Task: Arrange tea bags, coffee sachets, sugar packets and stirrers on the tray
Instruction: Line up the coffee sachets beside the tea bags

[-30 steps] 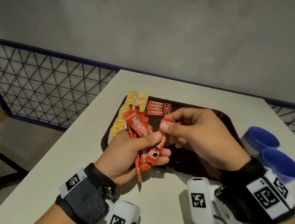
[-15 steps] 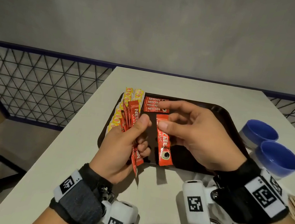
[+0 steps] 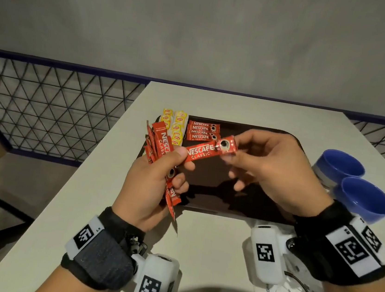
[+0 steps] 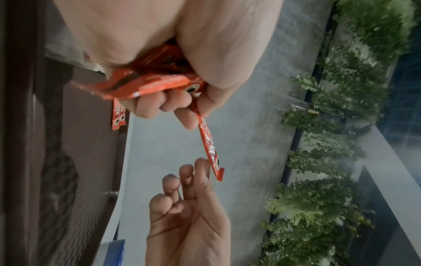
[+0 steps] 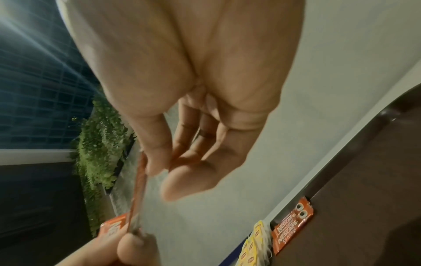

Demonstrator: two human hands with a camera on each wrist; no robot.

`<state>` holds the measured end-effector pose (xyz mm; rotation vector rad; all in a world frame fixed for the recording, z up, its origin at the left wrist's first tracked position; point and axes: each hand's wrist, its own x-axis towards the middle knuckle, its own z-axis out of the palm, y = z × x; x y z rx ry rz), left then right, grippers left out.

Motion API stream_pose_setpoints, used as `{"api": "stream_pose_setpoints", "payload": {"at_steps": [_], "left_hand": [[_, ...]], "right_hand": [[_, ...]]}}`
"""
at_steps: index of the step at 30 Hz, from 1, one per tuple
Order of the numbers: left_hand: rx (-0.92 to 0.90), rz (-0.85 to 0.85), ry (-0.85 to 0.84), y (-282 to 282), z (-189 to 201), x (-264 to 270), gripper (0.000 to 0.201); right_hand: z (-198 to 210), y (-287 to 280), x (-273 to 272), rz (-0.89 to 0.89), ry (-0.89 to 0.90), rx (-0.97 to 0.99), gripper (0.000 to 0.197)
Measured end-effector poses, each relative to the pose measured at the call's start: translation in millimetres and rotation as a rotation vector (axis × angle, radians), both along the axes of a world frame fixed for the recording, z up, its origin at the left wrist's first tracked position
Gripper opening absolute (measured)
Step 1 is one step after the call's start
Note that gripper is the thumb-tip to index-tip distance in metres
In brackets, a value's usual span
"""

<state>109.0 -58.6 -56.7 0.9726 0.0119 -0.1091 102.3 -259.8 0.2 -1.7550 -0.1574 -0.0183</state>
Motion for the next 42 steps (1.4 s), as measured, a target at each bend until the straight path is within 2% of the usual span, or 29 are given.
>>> {"api": "stream_pose_setpoints", "payload": {"at_steps": [4, 7, 9, 14, 18, 20, 24, 28, 32, 39, 42], "left_hand": [[0.085, 0.084, -0.061, -1, -2, -1, 0.009], [0.151, 0.137, -0.08, -2, -5, 1, 0.016], [0.165, 0.154, -0.083, -1, -5, 2, 0.016], [0.094, 0.114, -0.06, 0, -1, 1, 0.012], [-0.031, 0.124, 0.005, -3, 0, 3, 0.009], [-0.086, 0.12, 0.03, -4, -1, 4, 0.008], [-0.131, 0.053, 0.045, -5, -4, 4, 0.015], [-0.142, 0.021, 0.047, -3, -5, 5, 0.018], [-0.151, 0.029, 0.046, 0, -5, 6, 0.017], [-0.169, 0.006, 0.041, -1, -9, 7, 0.031], [-0.166, 0.004, 0.037, -1, -9, 8, 0.029]], "right_hand": [[7, -7, -2, 0.081, 0.016, 0.153, 0.039], [4, -4, -2, 0.14, 0.037, 0.235, 0.044], [0, 1, -1, 0.102, 0.037, 0.244, 0.046], [-7, 6, 4, -0.01, 0.022, 0.113, 0.022], [1, -1, 20, -0.016, 0.065, 0.028, 0.021], [4, -3, 39, -0.055, 0.054, 0.054, 0.009], [2, -4, 91, -0.188, 0.03, 0.03, 0.012], [-11, 3, 130, -0.184, 0.174, -0.089, 0.01], [-29, 8, 150, -0.199, 0.235, -0.298, 0.01], [-45, 11, 173, -0.215, 0.309, -0.384, 0.012], [-47, 10, 176, -0.211, 0.316, -0.447, 0.014]]}}
